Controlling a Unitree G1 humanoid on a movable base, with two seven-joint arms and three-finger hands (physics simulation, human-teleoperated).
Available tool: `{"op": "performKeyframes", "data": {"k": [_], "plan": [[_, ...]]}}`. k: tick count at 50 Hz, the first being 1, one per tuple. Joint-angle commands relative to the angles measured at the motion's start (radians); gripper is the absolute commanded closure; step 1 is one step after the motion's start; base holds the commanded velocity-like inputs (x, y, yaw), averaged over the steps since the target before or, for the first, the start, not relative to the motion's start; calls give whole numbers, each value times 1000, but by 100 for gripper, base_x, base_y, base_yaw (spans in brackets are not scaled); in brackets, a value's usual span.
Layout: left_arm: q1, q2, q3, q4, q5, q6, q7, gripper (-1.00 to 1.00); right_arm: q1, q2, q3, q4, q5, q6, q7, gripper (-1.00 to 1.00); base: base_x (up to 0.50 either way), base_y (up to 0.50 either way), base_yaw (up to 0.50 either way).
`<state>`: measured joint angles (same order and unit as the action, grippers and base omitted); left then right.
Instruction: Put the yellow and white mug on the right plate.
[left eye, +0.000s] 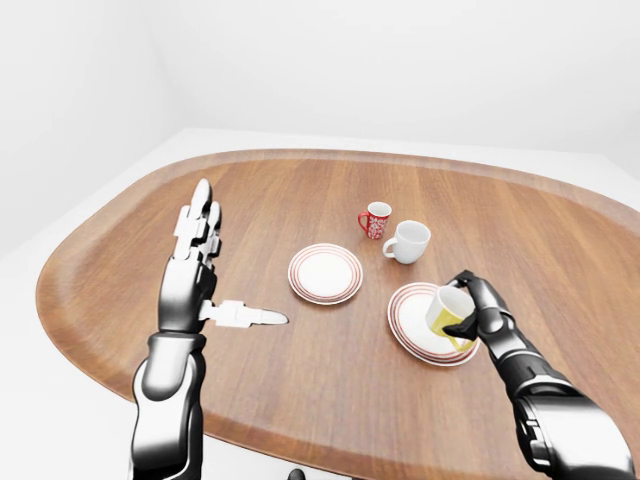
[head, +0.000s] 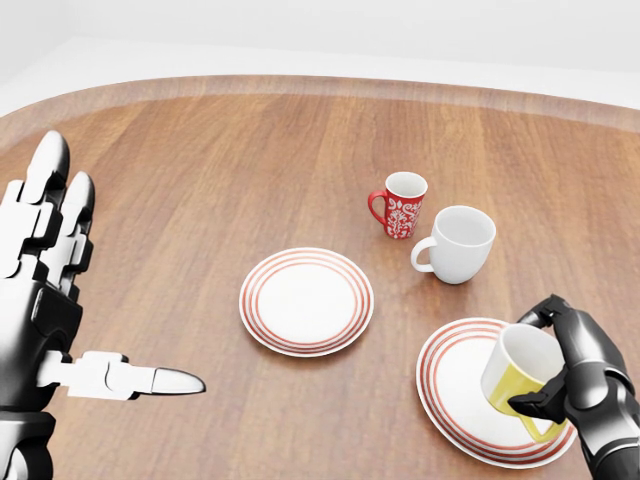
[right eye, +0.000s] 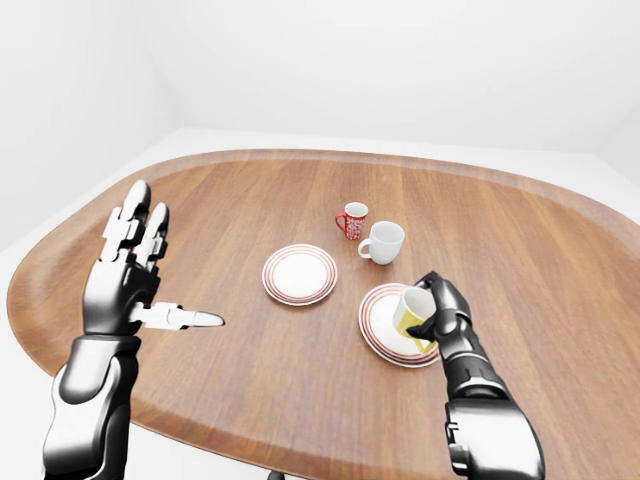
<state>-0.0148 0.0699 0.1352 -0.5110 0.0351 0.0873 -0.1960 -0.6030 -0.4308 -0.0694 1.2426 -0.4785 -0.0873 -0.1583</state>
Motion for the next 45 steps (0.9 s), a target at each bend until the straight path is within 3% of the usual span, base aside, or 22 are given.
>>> {"op": "performKeyframes", "data": {"k": [1, 45], "plan": [[1, -1, -3, 5, 2, 0, -1, -100, 9, -1, -6, 43, -76, 0, -41, 100, 0, 0, 0], [6, -2, -6, 18, 8, 0, -3, -100, -90, 37, -12, 88, -83, 0, -78, 100, 0, 0, 0]]}}
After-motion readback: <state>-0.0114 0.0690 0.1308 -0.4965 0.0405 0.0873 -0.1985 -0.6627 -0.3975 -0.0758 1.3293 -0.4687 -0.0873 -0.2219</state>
